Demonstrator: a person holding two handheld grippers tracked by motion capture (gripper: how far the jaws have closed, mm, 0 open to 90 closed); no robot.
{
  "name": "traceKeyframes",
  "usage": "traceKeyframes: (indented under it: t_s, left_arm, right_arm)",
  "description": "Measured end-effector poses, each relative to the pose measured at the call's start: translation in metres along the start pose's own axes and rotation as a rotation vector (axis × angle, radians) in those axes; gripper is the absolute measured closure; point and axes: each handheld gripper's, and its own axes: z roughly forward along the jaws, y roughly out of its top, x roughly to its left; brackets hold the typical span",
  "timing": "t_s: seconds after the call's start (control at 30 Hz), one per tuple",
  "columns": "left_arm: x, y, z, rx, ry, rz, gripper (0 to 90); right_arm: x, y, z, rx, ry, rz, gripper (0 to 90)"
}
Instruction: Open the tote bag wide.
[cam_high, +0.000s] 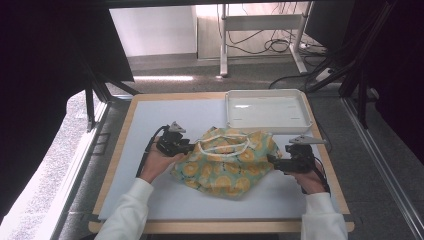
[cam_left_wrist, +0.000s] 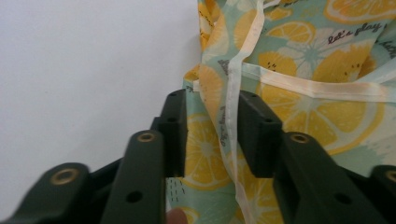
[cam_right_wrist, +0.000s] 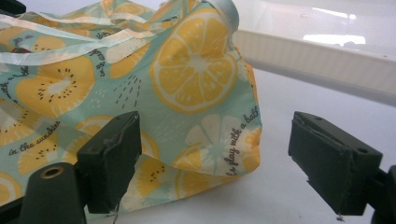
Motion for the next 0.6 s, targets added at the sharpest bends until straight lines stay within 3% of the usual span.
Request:
traceKeyframes:
  t_s: [0.27,0.6]
  left_arm:
    - [-0.003,-0.002,0.0,-0.024,-0.01,-0.009,89.0]
    - [-0.004,0.0,-0.014,-0.095,-0.051,-0.031,89.9]
  right_arm:
    - [-0.001,0.0,-0.001,-0.002,-0.01,0.006,17.3]
    - [-0.003,0.0,-0.004,-0.014,-0.031,0.017,17.3]
